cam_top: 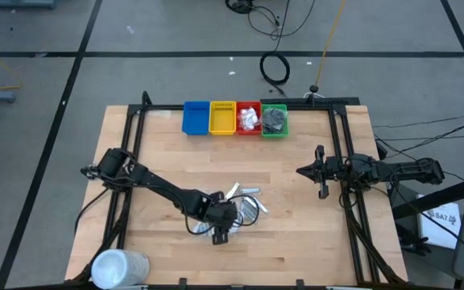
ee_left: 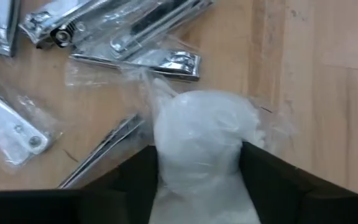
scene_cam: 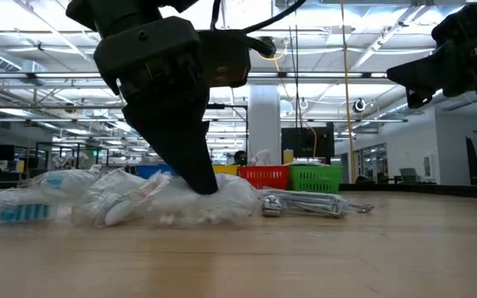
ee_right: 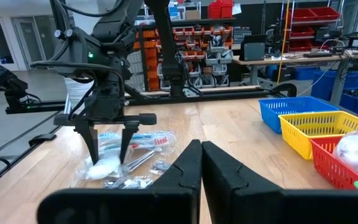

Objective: Pick & Place Travel size toiletries
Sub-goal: Put the cotton pack into the red bin

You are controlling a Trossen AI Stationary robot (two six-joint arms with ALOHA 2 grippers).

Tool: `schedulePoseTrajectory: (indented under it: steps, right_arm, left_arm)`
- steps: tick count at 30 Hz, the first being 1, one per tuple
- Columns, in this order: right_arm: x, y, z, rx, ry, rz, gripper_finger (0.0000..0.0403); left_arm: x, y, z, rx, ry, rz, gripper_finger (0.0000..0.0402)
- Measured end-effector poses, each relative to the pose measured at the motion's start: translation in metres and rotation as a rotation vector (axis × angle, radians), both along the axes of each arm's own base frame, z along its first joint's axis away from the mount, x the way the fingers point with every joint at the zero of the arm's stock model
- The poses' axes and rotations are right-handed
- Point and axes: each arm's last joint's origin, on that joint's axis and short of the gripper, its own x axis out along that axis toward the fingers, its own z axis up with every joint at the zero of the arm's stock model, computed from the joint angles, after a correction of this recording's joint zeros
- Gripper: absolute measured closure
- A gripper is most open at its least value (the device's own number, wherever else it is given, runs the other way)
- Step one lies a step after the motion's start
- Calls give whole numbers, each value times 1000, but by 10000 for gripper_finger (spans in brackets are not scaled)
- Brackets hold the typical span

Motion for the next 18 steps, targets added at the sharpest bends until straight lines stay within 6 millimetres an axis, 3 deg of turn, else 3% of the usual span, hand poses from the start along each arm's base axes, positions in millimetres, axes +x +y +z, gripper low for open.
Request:
schedulePoseTrajectory:
  steps: [7,13,18]
  right_arm:
    - [0,0,0,0,0,0,399]
    - [0,0,0,0,0,0,399]
    - [0,0,0,0,0,0,399]
  left_arm:
    - [1,4,3,-84,16,-26,307]
    - [1,13,23,-120,-28,-42,384]
    - [-2,25,54,-47,-147,-45,385]
